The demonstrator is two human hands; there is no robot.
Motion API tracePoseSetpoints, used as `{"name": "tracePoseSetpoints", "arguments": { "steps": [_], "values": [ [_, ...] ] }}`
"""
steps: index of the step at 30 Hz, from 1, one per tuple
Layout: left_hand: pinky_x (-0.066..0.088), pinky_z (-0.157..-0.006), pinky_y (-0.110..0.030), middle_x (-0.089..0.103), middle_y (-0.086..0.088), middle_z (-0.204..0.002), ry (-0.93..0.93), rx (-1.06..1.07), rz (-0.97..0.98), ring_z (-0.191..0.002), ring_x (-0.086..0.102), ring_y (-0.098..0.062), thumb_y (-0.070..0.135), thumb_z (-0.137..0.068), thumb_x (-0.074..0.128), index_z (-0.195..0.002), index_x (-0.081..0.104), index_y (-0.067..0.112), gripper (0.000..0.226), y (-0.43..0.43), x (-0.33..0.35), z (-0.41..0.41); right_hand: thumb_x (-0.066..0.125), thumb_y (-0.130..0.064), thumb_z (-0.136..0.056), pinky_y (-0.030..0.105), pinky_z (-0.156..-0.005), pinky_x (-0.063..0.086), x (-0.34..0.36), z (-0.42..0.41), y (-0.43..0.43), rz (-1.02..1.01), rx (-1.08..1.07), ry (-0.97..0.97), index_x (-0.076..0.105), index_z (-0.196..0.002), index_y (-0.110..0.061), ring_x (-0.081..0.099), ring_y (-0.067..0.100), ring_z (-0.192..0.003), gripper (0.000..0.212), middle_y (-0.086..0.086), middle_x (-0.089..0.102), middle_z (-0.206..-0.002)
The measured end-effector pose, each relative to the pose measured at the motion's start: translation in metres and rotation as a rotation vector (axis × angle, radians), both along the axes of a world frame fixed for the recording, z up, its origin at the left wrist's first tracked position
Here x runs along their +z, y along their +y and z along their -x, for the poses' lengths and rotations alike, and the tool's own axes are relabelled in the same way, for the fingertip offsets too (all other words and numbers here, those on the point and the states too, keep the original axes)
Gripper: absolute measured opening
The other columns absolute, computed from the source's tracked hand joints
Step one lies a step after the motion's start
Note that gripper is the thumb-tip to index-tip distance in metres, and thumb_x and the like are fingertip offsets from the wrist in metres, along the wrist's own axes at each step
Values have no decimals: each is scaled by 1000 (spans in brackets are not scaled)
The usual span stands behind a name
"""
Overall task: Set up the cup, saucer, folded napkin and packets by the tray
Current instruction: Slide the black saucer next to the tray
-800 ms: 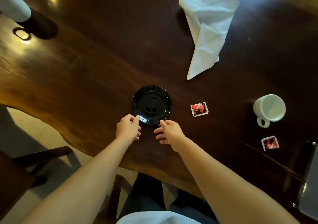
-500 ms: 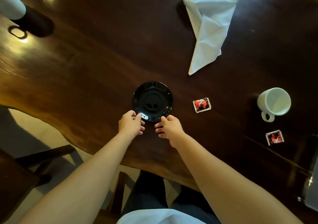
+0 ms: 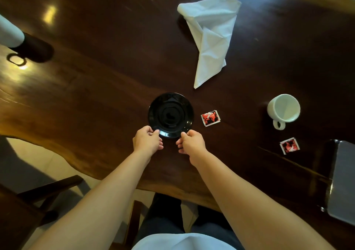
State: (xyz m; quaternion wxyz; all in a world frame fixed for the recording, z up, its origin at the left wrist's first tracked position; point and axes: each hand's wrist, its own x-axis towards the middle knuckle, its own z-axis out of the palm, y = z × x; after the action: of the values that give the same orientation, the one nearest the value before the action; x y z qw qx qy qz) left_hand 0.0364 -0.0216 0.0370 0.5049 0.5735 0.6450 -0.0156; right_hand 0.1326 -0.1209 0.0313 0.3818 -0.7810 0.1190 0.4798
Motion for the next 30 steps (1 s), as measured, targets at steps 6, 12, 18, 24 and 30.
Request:
{"name": "tracePoseSetpoints", "arguments": {
  "steps": [6, 12, 18, 24, 30],
  "values": [
    [62, -65, -30, 71, -7, -73, -28, -56, -8, -59, 69, -12, 22, -99, 61, -83, 61, 9, 20, -38, 23, -35, 49, -20, -104, 30, -62, 59, 20, -25, -44, -33, -90, -19, 62, -99, -8, 62, 14, -69, 18, 4, 66, -71],
    [63, -66, -30, 72, -5, -72, -72, -133, 11, -59, 71, -11, 21, -100, 60, -90, 64, 7, 18, -104, 37, -75, 51, -20, -104, 26, -56, 56, 38, -59, -119, -58, -165, -79, 63, -99, -8, 63, 13, -69, 17, 5, 67, -75],
    [64, -70, -33, 73, -8, -75, -112, -197, 46, -55, 70, -10, 21, -100, 60, -91, 65, 6, 18, -185, 43, -116, 51, -21, -103, 27, -59, 56, 49, -90, -207, -60, -252, -104, 62, -99, -12, 64, 14, -72, 15, 7, 69, -82],
    [64, -77, -38, 72, -7, -77, -131, -273, 96, -64, 72, -15, 22, -100, 60, -94, 65, 8, 16, -258, 45, -149, 51, -22, -103, 29, -65, 59, 57, -113, -288, -49, -321, -161, 60, -92, -15, 64, 15, -75, 16, 5, 68, -81],
    [64, -76, -36, 72, -8, -79, -150, -316, 106, -66, 72, -15, 22, -100, 60, -98, 65, 10, 13, -313, 45, -168, 52, -22, -103, 30, -69, 61, 60, -126, -345, -39, -372, -184, 61, -99, -18, 66, 16, -80, 11, 6, 69, -84]
  ]
}}
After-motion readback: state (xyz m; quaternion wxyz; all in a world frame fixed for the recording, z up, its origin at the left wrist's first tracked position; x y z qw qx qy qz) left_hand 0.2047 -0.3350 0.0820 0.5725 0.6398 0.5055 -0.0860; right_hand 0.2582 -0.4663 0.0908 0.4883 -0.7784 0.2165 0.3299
